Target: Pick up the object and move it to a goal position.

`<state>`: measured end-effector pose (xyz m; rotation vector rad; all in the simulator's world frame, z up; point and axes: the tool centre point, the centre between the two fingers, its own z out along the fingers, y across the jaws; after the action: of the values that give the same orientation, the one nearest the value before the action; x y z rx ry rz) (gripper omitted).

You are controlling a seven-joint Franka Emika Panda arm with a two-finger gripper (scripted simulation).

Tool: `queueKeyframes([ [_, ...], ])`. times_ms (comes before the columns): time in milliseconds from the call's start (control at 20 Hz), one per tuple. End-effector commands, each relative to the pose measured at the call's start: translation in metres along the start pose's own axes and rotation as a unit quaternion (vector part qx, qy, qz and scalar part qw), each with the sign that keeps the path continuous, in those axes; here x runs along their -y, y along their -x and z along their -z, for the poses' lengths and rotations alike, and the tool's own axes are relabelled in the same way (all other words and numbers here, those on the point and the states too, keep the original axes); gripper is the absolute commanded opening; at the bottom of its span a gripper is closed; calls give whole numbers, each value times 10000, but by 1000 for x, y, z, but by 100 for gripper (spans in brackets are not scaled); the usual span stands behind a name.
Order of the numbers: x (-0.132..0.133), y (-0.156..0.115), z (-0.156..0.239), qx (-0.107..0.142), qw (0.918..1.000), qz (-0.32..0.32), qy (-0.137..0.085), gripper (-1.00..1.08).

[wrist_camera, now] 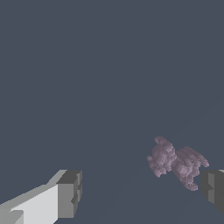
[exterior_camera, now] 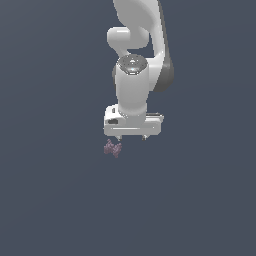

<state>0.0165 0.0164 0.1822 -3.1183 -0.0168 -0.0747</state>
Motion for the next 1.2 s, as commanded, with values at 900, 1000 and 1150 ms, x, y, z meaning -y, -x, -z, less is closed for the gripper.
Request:
queueKeyframes([
  [900,14,-5,13,-128,9992,378,-33,100],
  [1000,13,-4,12,-124,9989,457,-28,100],
  [1150,9,-3,9,-113,9980,620,-17,100],
])
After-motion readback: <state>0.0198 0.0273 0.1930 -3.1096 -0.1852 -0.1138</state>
